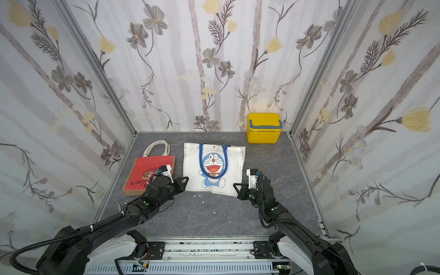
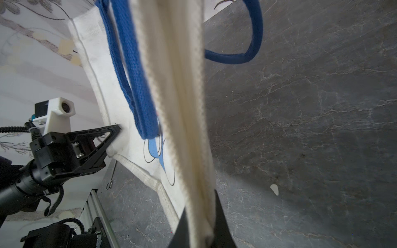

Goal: Put away the canvas bag
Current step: Place the canvas bag at the center of the board.

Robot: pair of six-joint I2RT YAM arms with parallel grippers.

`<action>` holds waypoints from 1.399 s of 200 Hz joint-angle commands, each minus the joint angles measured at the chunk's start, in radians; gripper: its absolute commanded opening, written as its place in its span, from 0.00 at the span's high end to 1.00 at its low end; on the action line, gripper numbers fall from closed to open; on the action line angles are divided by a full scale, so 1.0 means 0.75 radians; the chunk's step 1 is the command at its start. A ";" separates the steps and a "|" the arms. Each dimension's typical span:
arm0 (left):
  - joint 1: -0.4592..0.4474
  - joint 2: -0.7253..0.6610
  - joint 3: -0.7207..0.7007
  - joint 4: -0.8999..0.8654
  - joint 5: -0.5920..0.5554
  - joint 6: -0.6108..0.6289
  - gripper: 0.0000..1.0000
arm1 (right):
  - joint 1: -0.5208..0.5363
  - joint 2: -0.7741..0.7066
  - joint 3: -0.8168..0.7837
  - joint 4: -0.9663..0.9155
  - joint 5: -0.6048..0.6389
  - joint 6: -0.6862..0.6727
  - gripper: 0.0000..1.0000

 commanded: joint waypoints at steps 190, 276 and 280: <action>-0.036 0.595 0.088 0.173 -0.233 0.054 0.32 | -0.071 0.571 0.158 0.099 0.114 -0.447 0.82; -0.022 0.794 0.222 0.174 -0.088 0.048 0.22 | -0.072 0.631 0.176 0.162 0.036 -0.462 0.85; -0.023 0.797 0.206 0.214 -0.071 0.038 0.26 | -0.071 0.632 0.176 0.168 0.029 -0.458 0.85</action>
